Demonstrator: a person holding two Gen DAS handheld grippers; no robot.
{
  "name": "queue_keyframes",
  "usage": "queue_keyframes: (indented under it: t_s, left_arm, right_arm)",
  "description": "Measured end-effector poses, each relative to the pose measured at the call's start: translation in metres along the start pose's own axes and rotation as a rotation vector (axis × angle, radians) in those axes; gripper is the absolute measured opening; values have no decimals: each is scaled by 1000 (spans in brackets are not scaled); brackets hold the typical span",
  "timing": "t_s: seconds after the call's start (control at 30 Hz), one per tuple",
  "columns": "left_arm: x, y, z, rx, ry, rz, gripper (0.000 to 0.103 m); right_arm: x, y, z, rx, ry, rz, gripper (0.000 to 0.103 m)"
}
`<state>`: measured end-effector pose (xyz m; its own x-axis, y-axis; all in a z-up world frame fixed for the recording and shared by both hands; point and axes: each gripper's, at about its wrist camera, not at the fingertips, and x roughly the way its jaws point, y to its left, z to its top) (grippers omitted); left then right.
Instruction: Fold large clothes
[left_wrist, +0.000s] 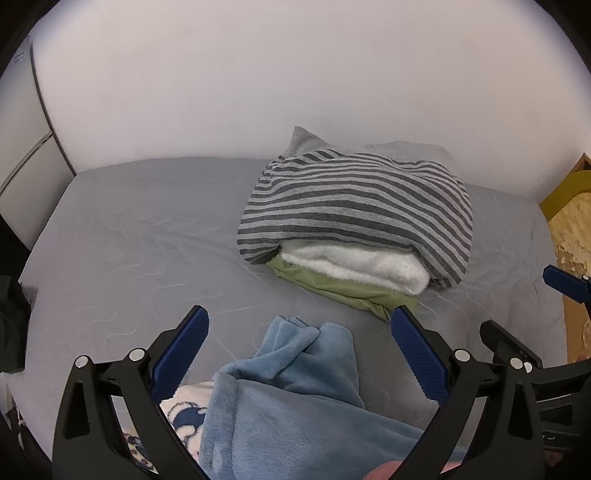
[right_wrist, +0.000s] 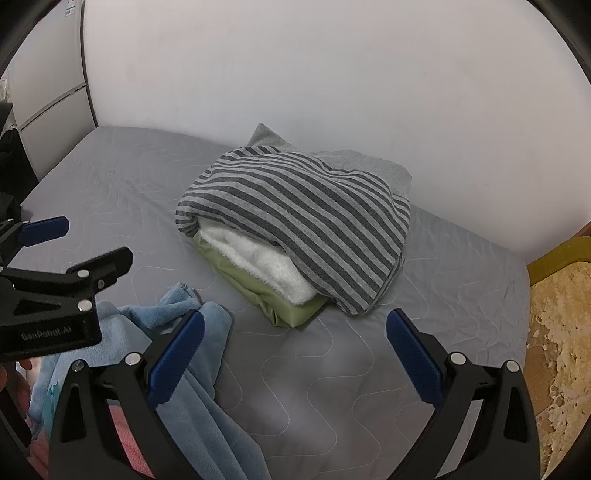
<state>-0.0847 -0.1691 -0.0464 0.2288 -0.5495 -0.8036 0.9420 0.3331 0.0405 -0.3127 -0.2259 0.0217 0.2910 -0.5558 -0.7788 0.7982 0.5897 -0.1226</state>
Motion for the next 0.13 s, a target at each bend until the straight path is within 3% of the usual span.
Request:
queue_keyframes:
  t_s: [0.13]
  left_arm:
    - [1, -2, 0, 4, 5, -7, 97]
  right_arm:
    - [0, 0, -1, 0, 0, -1, 97]
